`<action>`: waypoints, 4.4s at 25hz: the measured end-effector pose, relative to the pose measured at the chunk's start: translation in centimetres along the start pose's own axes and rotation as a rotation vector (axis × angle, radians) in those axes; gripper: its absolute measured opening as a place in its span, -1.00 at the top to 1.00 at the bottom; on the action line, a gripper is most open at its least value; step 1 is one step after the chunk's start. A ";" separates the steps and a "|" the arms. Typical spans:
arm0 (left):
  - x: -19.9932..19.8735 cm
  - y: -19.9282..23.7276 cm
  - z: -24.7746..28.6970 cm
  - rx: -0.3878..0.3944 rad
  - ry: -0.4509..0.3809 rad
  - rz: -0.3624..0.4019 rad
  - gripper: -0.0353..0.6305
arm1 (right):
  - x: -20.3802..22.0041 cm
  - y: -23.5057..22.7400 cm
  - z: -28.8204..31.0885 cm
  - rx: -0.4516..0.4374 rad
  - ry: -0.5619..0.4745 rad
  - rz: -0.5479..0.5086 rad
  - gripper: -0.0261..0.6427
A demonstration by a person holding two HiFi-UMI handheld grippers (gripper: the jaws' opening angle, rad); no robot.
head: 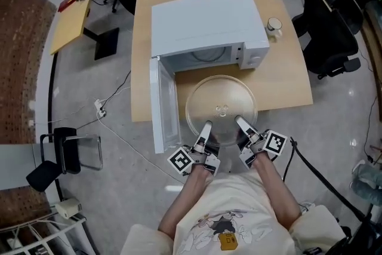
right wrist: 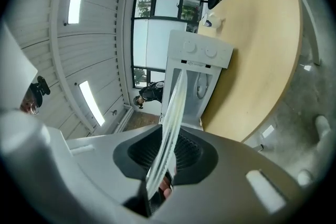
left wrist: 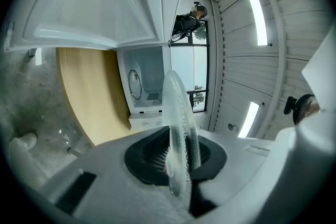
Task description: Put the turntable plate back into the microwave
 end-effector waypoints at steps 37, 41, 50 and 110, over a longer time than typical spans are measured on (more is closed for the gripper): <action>-15.9 13.4 14.8 0.026 -0.205 -0.069 0.78 | -10.4 -10.9 21.5 0.063 0.011 -0.044 0.74; -17.0 14.5 16.7 0.033 -0.215 -0.080 0.78 | -11.8 -11.9 23.2 0.061 -0.009 -0.037 0.75; -19.5 16.6 19.8 -0.013 -0.216 -0.105 0.78 | -13.6 -13.9 26.7 0.098 -0.060 0.019 0.76; -17.4 18.1 20.3 -0.180 -0.128 -0.088 0.79 | -11.3 -14.3 25.6 0.325 0.012 0.121 0.81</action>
Point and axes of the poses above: the fingertips, and each gripper's own axes: z forward along the fingers, y to its left, x out of its underside, the point moved 7 cm from there along -z, backward along the fingers, and after that the axes turned 4 degrees about x, right-handed, at the moved point
